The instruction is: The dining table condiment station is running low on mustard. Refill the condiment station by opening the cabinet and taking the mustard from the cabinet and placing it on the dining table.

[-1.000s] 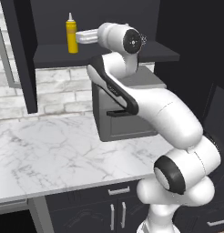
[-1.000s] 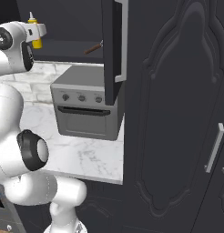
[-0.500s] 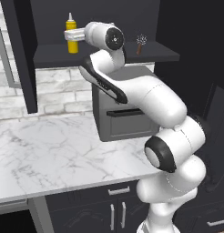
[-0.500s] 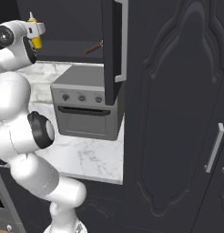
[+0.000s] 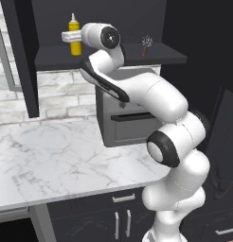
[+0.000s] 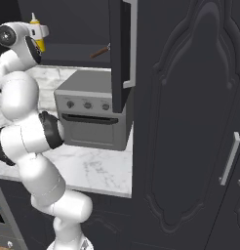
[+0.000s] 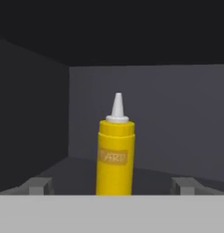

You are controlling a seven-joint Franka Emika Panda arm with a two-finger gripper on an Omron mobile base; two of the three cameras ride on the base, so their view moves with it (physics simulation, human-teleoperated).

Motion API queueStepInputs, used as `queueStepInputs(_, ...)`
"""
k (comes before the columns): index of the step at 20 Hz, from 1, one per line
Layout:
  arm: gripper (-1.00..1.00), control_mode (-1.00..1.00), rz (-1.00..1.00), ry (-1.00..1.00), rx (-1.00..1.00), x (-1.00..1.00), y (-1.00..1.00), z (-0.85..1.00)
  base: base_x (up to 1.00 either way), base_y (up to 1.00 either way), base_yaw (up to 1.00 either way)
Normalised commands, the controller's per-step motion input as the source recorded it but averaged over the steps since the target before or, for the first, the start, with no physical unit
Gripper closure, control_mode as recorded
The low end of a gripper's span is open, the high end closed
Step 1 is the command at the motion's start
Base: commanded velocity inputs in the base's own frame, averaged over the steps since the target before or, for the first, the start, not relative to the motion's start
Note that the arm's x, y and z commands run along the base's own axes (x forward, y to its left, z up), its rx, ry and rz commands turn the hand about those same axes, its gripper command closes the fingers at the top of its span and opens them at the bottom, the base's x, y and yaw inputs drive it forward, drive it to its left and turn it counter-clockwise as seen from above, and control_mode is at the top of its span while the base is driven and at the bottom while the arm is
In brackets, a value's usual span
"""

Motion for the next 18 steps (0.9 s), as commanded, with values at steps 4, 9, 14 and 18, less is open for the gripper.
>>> queueStepInputs(4, -1.00, -1.00, 0.00, 0.01, 0.00, 0.33, 0.04, -0.04, 0.00, 0.00, 0.00)
queueStepInputs(9, -1.00, -1.00, 0.00, 0.00, 0.00, 0.35, 0.00, 0.00, 0.00, 0.00, 0.00)
queueStepInputs(14, -1.00, -1.00, 0.00, 0.02, 0.00, 0.39, 0.08, -0.07, 0.00, 0.00, 0.00)
queueStepInputs(18, -1.00, -1.00, 0.00, 0.01, 0.00, 0.32, 0.11, -0.10, 0.00, 0.00, 0.00)
